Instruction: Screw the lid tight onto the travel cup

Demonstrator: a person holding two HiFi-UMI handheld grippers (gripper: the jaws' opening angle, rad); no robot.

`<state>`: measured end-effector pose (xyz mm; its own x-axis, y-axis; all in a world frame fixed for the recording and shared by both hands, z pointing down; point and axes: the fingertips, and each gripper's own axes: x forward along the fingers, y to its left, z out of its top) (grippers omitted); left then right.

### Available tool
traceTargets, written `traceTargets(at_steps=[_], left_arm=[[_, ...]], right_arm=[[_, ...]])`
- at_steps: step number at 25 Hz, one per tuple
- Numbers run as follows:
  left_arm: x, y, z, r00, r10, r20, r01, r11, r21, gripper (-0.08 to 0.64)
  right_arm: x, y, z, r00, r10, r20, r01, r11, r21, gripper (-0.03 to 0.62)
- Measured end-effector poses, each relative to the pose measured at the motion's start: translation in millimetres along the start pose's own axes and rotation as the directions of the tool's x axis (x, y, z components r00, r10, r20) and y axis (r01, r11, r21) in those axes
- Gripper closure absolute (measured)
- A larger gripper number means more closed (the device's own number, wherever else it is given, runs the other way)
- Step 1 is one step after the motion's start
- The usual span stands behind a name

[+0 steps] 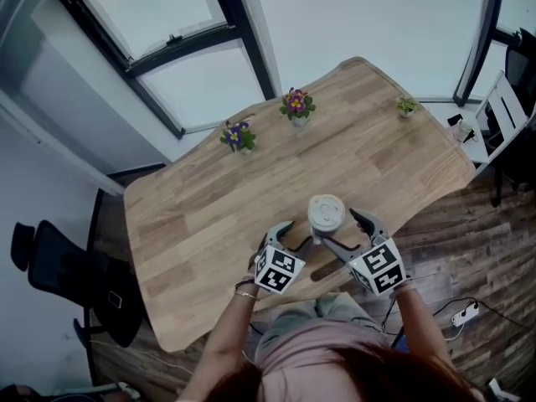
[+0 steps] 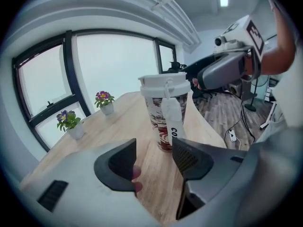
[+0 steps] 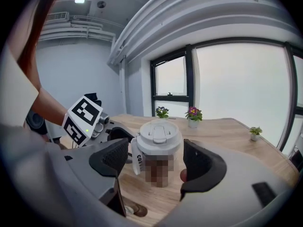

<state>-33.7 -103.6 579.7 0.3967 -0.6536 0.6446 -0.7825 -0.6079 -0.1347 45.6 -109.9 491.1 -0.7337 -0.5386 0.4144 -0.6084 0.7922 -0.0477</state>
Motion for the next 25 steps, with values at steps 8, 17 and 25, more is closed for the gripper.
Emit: traceTargets(at_steps=[8, 17, 25], left_arm=[[-24.5, 7.4, 3.2, 0.996, 0.083, 0.029, -0.078, 0.987, -0.142, 0.435], [-59.7, 21.3, 14.4, 0.988, 0.122, 0.099, -0.095, 0.965, -0.244, 0.501], [-101.9, 16.4, 20.7, 0.97, 0.159, 0.182, -0.103, 0.953, -0.283, 0.548]], right_arm=[[-19.7, -6.5, -0.8, 0.997, -0.06, 0.043, 0.055, 0.992, 0.116, 0.314], [-36.7, 9.3, 1.8, 0.988, -0.144, 0.053, 0.135, 0.98, 0.146, 0.425], [-55.5, 44.4, 13.0, 0.975, -0.213, 0.06, 0.2, 0.965, 0.17, 0.513]])
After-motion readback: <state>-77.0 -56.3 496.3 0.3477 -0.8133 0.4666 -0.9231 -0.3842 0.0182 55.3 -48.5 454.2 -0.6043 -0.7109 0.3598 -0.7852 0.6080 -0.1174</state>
